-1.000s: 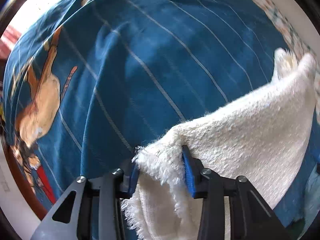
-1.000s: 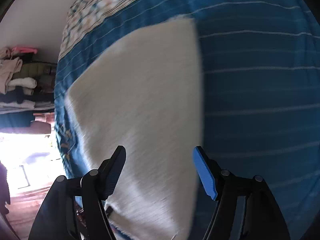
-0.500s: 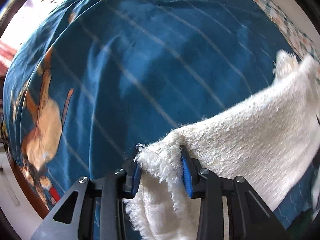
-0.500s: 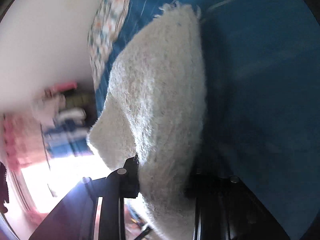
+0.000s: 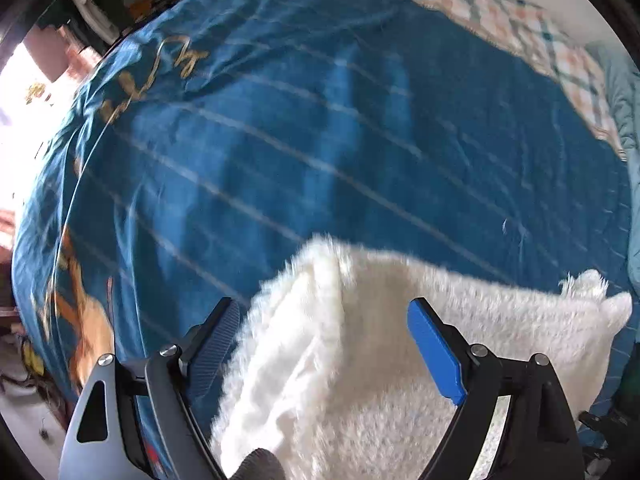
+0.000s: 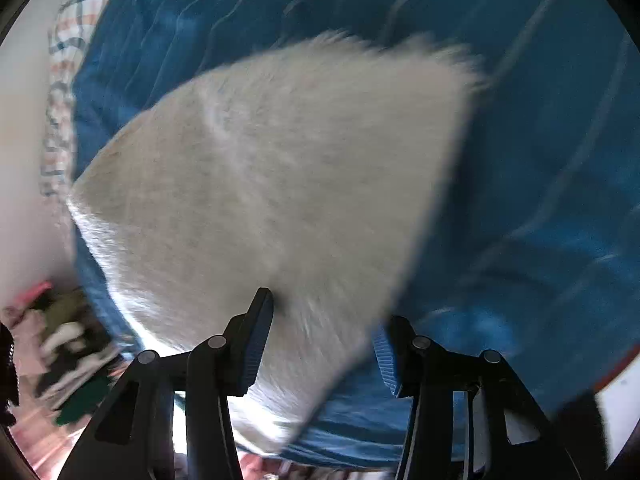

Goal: Fold large clothes
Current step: 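Lift the hem with both grippers and fold it toward the collar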

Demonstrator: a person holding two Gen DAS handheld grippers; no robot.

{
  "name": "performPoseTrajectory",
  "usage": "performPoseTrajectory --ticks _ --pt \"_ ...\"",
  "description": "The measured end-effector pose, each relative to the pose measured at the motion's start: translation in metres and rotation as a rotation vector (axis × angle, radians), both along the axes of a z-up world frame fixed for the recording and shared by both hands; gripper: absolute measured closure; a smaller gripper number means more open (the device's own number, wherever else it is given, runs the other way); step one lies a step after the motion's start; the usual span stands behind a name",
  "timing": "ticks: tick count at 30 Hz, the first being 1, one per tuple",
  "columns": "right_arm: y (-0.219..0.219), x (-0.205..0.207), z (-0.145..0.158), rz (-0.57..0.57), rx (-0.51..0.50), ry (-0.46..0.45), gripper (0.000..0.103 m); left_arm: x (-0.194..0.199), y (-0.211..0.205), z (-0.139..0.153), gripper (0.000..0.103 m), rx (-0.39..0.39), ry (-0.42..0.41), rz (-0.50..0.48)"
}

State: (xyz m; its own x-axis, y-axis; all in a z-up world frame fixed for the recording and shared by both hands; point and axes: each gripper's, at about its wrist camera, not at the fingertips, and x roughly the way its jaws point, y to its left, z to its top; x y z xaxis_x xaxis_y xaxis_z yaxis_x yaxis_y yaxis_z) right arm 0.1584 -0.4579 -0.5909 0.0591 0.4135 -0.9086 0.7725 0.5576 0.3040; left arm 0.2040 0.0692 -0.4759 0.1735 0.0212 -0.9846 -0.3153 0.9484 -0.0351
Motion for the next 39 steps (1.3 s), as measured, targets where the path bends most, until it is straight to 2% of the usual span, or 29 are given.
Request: performPoseTrajectory --ticks 2,4,7,9,10,11,14,18,20,21,23,25,26,28,29,34,37,39 --pt "-0.005 0.010 0.028 0.079 -0.080 -0.036 0.052 -0.008 0.000 -0.003 0.017 -0.029 0.016 0.033" --pt "0.001 0.034 0.046 0.189 -0.061 -0.111 0.052 -0.014 -0.002 -0.008 0.017 -0.021 0.033 0.066" --pt "0.018 0.080 0.058 0.345 -0.064 -0.192 0.052 -0.022 0.002 -0.012 0.017 -0.012 0.045 0.107" --pt "0.031 0.112 0.061 0.451 -0.136 -0.238 0.045 -0.026 0.009 -0.011 0.017 -0.031 0.035 0.130" --pt "0.032 0.124 0.060 0.506 -0.149 -0.278 0.036 -0.025 0.013 -0.011 0.017 -0.036 0.027 0.139" --pt "0.037 0.139 0.061 0.558 -0.158 -0.308 0.033 -0.025 0.015 -0.012 0.017 -0.037 0.021 0.143" --pt "0.052 0.184 0.057 0.645 -0.158 -0.345 0.033 -0.014 0.015 -0.020 0.017 -0.056 0.010 0.115" --pt "0.081 0.208 0.052 0.754 -0.108 -0.354 0.029 0.012 0.004 -0.044 0.019 -0.047 0.028 0.036" --pt "0.093 0.211 0.044 0.811 -0.102 -0.350 0.028 0.019 -0.006 -0.049 0.054 -0.014 -0.001 -0.001" --pt "0.097 0.213 0.039 0.845 -0.095 -0.339 0.028 0.020 -0.011 -0.050 0.079 0.006 0.011 -0.011" --pt "0.104 0.212 0.026 0.896 -0.053 -0.299 0.028 0.013 -0.014 -0.043 0.087 0.017 -0.008 -0.016" --pt "0.103 0.211 0.020 0.886 0.009 -0.265 0.028 0.004 -0.012 -0.033 0.090 0.024 -0.029 -0.010" --pt "0.105 0.210 0.018 0.895 0.026 -0.277 0.042 -0.001 -0.009 -0.028 0.090 0.021 -0.039 0.002" --pt "0.108 0.209 0.022 0.897 0.014 -0.310 0.082 -0.010 -0.004 -0.022 0.091 0.022 -0.048 0.022" --pt "0.107 0.209 0.026 0.886 0.004 -0.330 0.094 -0.011 -0.002 -0.020 0.091 0.018 -0.047 0.028" --pt "0.113 0.220 0.040 0.795 -0.062 -0.415 0.099 -0.011 0.001 -0.022 0.091 0.020 -0.035 0.043" --pt "0.123 0.227 0.033 0.796 -0.128 -0.405 0.099 -0.006 0.007 -0.033 0.091 0.022 -0.011 0.053" --pt "0.129 0.233 0.011 0.801 -0.175 -0.355 0.099 -0.004 0.010 -0.046 0.090 0.006 0.016 0.056"
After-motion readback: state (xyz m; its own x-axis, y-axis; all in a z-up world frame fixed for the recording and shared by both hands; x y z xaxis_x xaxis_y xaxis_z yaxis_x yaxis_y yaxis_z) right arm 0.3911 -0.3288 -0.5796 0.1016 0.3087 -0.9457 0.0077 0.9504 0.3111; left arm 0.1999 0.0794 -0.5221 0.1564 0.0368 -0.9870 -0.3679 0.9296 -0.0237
